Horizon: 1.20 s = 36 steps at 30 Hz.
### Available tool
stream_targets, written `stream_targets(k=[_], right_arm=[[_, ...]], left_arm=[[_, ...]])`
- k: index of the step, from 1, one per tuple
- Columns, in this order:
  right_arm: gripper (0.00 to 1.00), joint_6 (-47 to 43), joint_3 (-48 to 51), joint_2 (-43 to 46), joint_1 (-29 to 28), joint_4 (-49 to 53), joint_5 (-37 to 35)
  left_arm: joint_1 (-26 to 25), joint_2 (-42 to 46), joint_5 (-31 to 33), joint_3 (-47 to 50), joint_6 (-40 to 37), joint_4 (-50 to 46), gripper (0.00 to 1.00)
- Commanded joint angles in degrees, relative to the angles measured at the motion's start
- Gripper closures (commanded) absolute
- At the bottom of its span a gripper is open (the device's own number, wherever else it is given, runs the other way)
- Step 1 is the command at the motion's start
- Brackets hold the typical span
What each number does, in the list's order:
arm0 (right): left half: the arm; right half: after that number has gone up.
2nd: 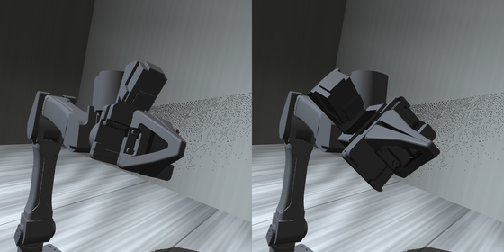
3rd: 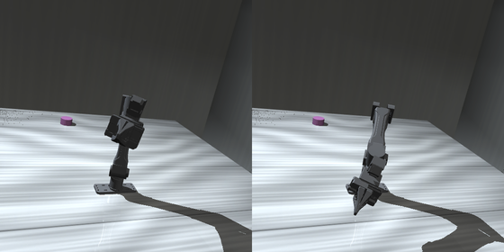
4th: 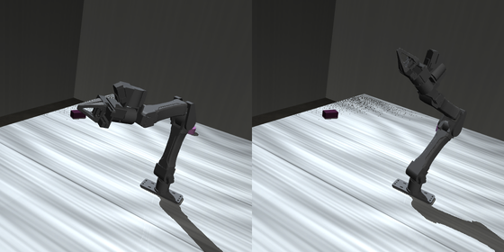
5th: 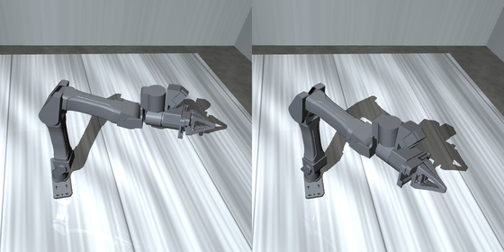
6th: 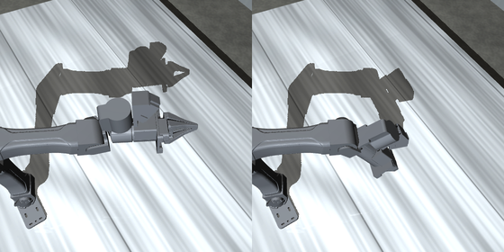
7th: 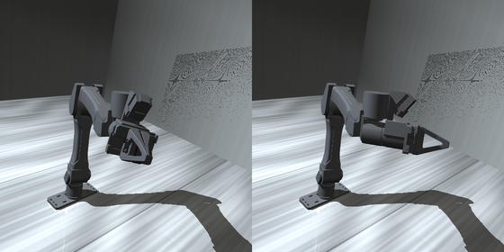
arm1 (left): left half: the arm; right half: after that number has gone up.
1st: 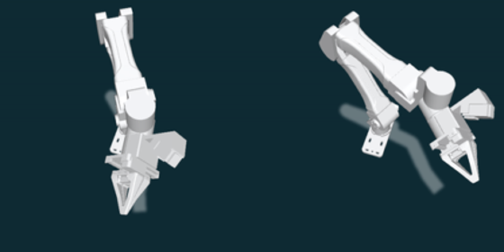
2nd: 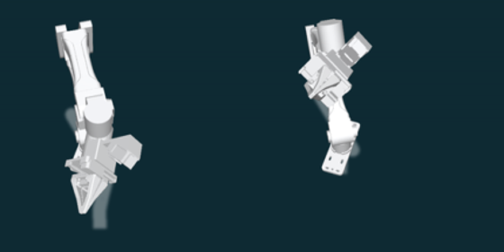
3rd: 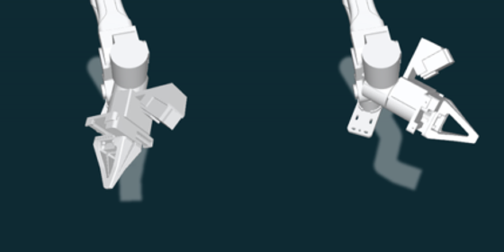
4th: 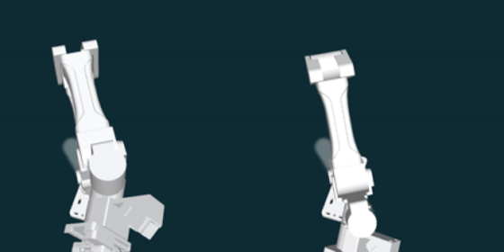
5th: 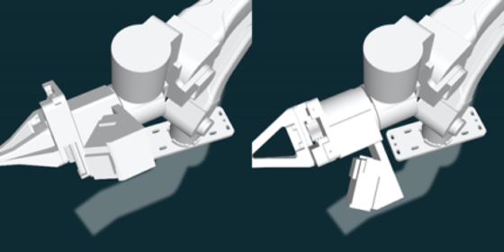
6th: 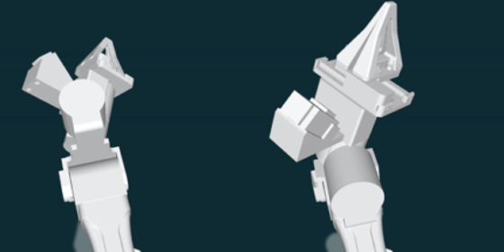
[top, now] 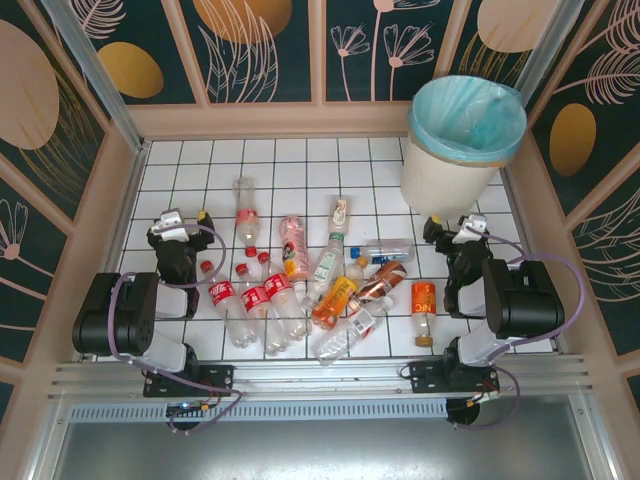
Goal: Put the plastic bottles in the bin
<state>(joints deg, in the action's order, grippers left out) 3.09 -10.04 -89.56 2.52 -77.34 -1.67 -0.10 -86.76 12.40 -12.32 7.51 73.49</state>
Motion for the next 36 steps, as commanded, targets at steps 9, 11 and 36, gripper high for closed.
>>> stream_targets(k=[9,11,36], right_arm=[[0.01,-0.37,-1.03,0.08,-0.33,-1.13,-1.23],[0.01,-0.37,-1.03,0.05,-0.32,-1.09,-1.22],[0.01,0.95,0.88,0.15,0.16,-4.64,-3.47]], left_arm=[[0.2,-0.25,-0.8,0.32,-0.65,2.44,0.01],[0.19,-0.25,-0.8,0.36,-0.61,2.49,0.01],[0.27,4.36,0.63,-1.6,-0.13,-5.19,0.01]])
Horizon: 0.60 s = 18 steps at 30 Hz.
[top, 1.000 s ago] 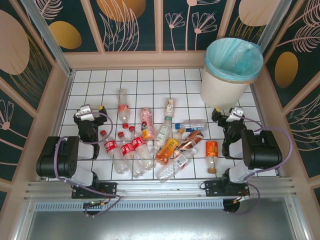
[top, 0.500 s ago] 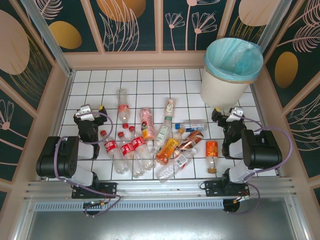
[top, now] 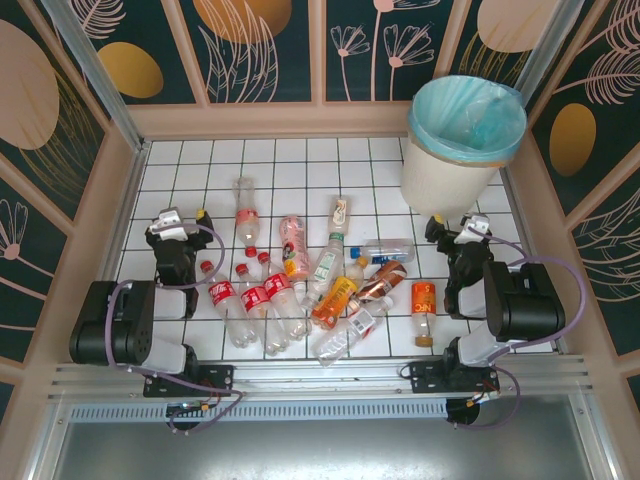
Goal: Put the plastic bottles in the bin
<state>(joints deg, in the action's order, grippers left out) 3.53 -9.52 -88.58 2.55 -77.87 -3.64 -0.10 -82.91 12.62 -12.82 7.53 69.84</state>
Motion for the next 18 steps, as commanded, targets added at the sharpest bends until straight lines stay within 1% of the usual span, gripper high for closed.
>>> stream_targets(k=[1,6,10,14,18], right_arm=[[0.01,0.05,0.06,-0.91,-0.09,-3.63,-0.98],[0.01,-0.17,-0.16,-0.9,-0.27,-3.05,-1.22],[0.01,-0.19,0.09,-0.99,-0.36,-3.63,-1.37],[0.01,-0.2,-0.39,-0.93,-0.57,-2.86,-2.06],[0.01,-0.1,-0.86,-0.8,-0.65,-1.69,-2.22]], left_arm=[[0.27,0.11,0.56,-0.76,-0.02,-0.42,0.02],[0.22,-4.08,2.26,3.41,0.63,11.15,0.02],[0.21,-3.86,2.17,3.08,0.57,9.97,0.02],[0.19,-4.06,1.01,1.33,0.12,6.72,0.02],[0.19,-3.94,1.0,1.46,0.16,7.02,0.02]])
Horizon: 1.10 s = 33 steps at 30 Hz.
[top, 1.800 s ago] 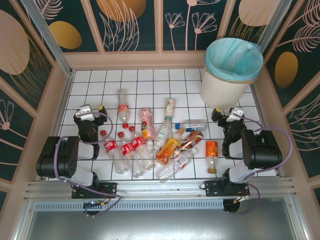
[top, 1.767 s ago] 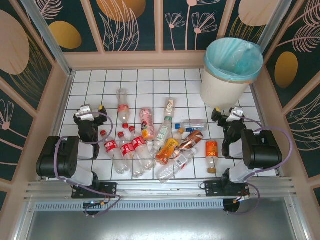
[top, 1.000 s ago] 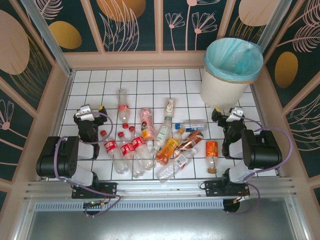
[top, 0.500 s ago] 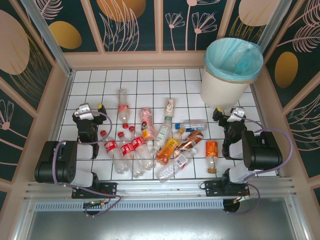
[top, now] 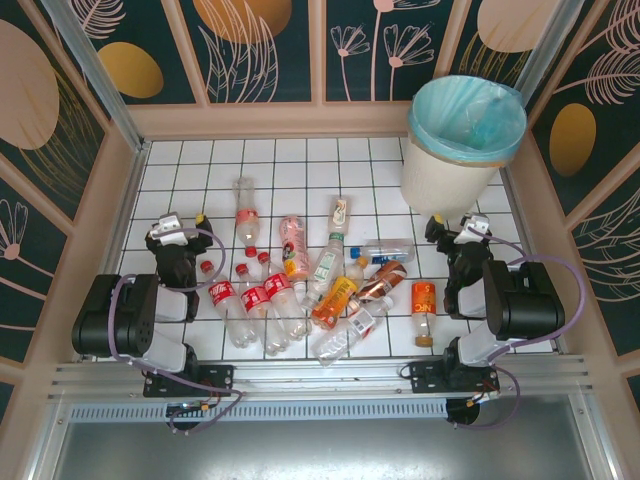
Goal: Put the plastic bottles in the bin
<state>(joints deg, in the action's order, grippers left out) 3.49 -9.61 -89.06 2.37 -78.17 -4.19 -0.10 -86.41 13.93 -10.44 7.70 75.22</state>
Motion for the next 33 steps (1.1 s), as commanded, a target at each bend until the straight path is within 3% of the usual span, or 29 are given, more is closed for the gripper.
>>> stream_targets(k=[1,4,6,10,12,16,20,26,33], right_arm=[[0.01,0.1,-0.49,-0.2,-0.52,-1.84,-1.95],[0.05,-0.12,0.57,4.05,-0.5,-0.28,-2.13],[0.05,-0.71,0.36,10.1,-1.49,4.74,-4.25],[0.08,1.62,-3.0,22.24,-2.92,20.38,-7.77],[0.1,4.89,-7.47,28.25,-3.42,34.09,-7.53],[0.14,9.14,-17.48,35.43,-6.07,57.4,-6.68],[0.18,10.37,-27.89,38.92,-13.77,74.56,-5.41],[0.21,13.05,-37.15,37.42,-28.9,85.79,-3.94],[0.24,12.92,-46.37,27.59,-44.6,90.05,-1.41]], left_arm=[[0.19,-0.34,-0.31,-0.7,0.01,1.92,0.02],[0.25,2.54,1.65,0.34,0.71,1.24,0.03],[0.2,7.99,3.9,0.14,1.41,-4.07,0.04],[0.19,22.16,9.13,-8.17,4.96,-31.5,0.05],[0.24,26.7,10.78,-15.09,10.78,-48.48,0.08],[0.19,30.46,2.45,-26.93,18.65,-74.0,0.11],[0.2,30.89,-4.28,-34.72,23.91,-93.02,0.09],[0.22,29.62,-12.37,-36.95,28.63,-104.55,0.11],[0.27,26.63,-19.16,-31.76,32.04,-106.15,0.12]])
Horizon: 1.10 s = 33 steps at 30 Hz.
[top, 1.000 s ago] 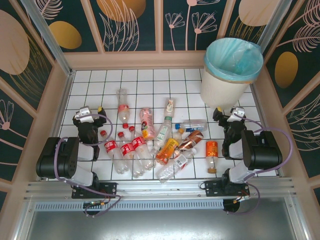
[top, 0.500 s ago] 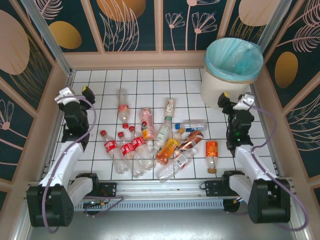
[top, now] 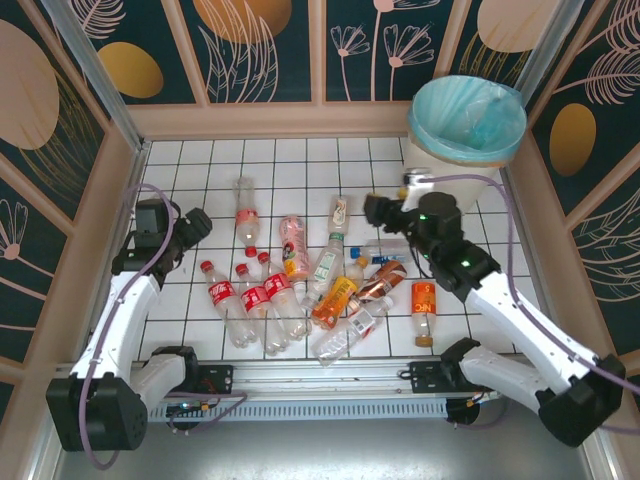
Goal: Put the plastic bottles in the bin
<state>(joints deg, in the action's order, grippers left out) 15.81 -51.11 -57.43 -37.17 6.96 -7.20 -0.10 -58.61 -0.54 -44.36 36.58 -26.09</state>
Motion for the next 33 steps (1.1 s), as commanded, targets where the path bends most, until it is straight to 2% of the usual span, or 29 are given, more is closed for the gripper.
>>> stream_targets(k=[1,4,8,13,18,23,33], right_arm=[[0.24,0.32,-6.07,-5.34,-6.33,5.28,1.94],[0.24,-0.02,-10.09,-10.37,-10.15,5.91,4.52],[0.24,0.84,-17.37,-18.29,-13.99,7.06,9.02],[0.25,1.49,-28.62,-31.2,-15.29,10.44,14.14],[0.31,2.27,-48.34,-48.2,-15.95,18.68,21.72],[0.34,1.71,-63.43,-59.35,-17.67,26.77,25.3],[0.31,2.46,-59.43,-58.65,-18.74,24.7,25.6]], left_arm=[[0.23,-1.48,-4.91,2.7,3.59,-5.08,0.12],[0.23,-1.38,-6.3,4.33,5.22,-6.46,0.11],[0.23,3.64,-8.2,7.73,9.29,-9.37,0.11],[0.26,8.24,-8.11,8.68,8.1,-18.07,0.11],[0.19,10.63,-11.18,10.23,6.83,-21.34,0.12],[0.18,12.61,-15.84,13.94,7.26,-20.12,0.15],[-1.42,10.03,-20.32,17.19,7.87,-15.26,0.2]])
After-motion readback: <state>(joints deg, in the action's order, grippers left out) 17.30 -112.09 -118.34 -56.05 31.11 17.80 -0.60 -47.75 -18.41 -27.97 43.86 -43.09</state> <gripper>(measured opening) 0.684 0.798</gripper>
